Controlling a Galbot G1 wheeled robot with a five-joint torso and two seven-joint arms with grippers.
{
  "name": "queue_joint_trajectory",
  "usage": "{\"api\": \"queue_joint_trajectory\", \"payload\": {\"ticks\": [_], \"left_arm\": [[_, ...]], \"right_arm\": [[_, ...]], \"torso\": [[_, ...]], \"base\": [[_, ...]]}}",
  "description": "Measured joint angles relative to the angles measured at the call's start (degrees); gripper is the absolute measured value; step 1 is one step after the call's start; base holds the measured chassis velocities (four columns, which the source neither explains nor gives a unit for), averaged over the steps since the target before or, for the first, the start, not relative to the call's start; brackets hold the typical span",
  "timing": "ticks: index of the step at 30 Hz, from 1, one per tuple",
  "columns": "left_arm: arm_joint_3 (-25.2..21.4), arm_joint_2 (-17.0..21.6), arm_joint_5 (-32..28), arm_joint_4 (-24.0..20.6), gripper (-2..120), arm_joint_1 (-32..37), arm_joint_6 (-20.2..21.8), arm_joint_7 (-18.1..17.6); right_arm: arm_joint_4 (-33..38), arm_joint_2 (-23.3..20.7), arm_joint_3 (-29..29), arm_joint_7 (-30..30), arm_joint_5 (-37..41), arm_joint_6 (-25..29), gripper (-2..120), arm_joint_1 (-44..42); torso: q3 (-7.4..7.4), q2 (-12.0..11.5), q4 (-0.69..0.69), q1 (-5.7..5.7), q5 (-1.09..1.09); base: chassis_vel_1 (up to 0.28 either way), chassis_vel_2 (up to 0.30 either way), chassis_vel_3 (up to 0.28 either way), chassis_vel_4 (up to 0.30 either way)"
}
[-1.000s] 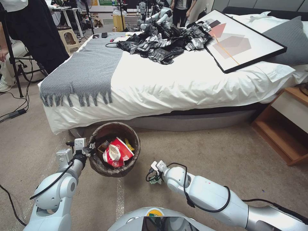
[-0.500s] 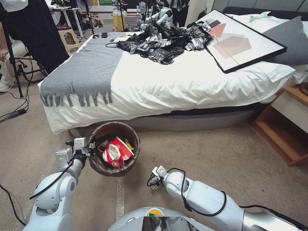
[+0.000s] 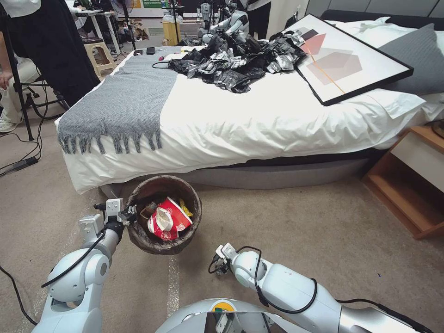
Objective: Pick up the trash bin, then pick up the garbage from the floor and place it into the trash bin.
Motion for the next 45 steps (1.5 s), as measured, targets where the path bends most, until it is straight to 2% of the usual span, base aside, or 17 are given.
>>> {"api": "queue_joint_trajectory", "payload": {"ticks": [1,6,8,10,14,16,18,28,36,38,39,41,42,44,45], "left_arm": [[0.0,0.0,0.0,0.0,0,0.0,0.0,0.0],[0.16,0.2,-0.01,-0.03,0,-0.12,0.12,-0.03],[0.16,0.23,-0.01,-0.06,0,-0.12,0.14,-0.04],[0.17,0.26,-0.02,-0.08,0,-0.12,0.16,-0.05],[0.18,0.37,-0.03,-0.15,0,-0.11,0.19,-0.07],[0.18,0.38,-0.04,-0.15,0,-0.11,0.19,-0.07],[0.18,0.4,-0.04,-0.15,0,-0.1,0.2,-0.07],[0.12,0.45,-0.04,-0.19,0,-0.17,0.25,-0.08],[0.25,0.19,0.08,-0.06,0,-0.31,0.19,-0.12],[0.25,0.19,0.09,-0.06,0,-0.36,0.17,-0.12],[0.25,0.19,0.09,-0.06,0,-0.36,0.17,-0.12],[0.22,0.24,0.1,-0.06,0,-0.41,0.17,-0.14],[0.22,0.24,0.1,-0.06,0,-0.41,0.17,-0.14],[0.22,0.22,0.12,-0.06,0,-0.48,0.16,-0.15],[0.23,0.22,0.12,-0.06,0,-0.49,0.16,-0.15]], "right_arm": [[0.0,0.0,0.0,0.0,0.0,0.0,60,0.0],[0.18,-0.52,0.26,-0.44,-0.53,0.55,39,-0.6],[0.24,-0.61,0.33,-0.44,-0.53,0.52,37,-0.62],[0.27,-0.71,0.4,-0.43,-0.56,0.45,25,-0.63],[0.45,-0.95,0.58,-0.27,-0.56,-0.01,14,-0.65],[0.5,-0.99,0.58,-0.25,-0.56,-0.09,3,-0.65],[0.57,-1.0,0.58,-0.13,-0.55,-0.24,0,-0.65],[0.85,-1.09,0.76,0.99,0.23,-0.95,0,-0.32],[3.64,-2.94,4.73,2.58,1.51,-1.33,0,-0.25],[8.49,-4.65,7.57,3.71,3.42,-1.34,0,0.52],[8.49,-4.65,7.57,3.71,3.42,-1.34,0,0.52],[14.05,-7.15,9.83,4.74,5.68,-1.34,0,1.53],[14.05,-7.15,9.83,4.74,5.68,-1.34,0,1.53],[19.59,-9.99,11.6,5.43,7.76,-1.34,0,2.64],[20.08,-10.25,11.77,5.49,7.99,-1.34,0,2.74]], "torso": [[0.0,0.0,0.0,0.0,0.0],[0.0,0.0,0.02,0.0,0.04],[0.0,0.0,0.02,0.0,0.05],[0.0,0.0,0.02,0.0,0.05],[0.0,0.0,0.01,0.0,0.01],[0.0,0.0,0.01,0.0,0.01],[0.0,0.0,0.0,0.0,0.02],[0.01,0.0,0.0,0.0,-0.01],[0.01,-0.01,-0.01,0.0,0.0],[0.01,-0.01,0.0,0.0,0.01],[0.01,-0.01,0.0,0.0,0.01],[0.01,-0.01,0.01,0.0,0.0],[0.01,-0.01,0.01,0.0,0.0],[0.01,-0.01,0.01,0.0,0.01],[0.01,-0.01,0.01,0.0,0.01]], "base": [[0.0,0.0,0.0,0.0],[0.0,0.0,0.0,0.0],[0.0,0.0,0.0,0.0],[0.0,0.0,0.0,0.0],[0.0,0.0,0.0,0.0],[0.0,0.0,0.0,0.0],[0.0,0.0,0.0,0.0],[0.0,0.0,0.0,0.0],[0.0,0.0,0.0,0.0],[0.0,0.0,0.0,0.0],[0.0,0.0,0.0,0.0],[0.0,0.0,0.0,0.0],[0.0,0.0,0.0,0.0],[0.0,0.0,0.0,0.0],[0.0,0.0,0.0,0.0]]}}
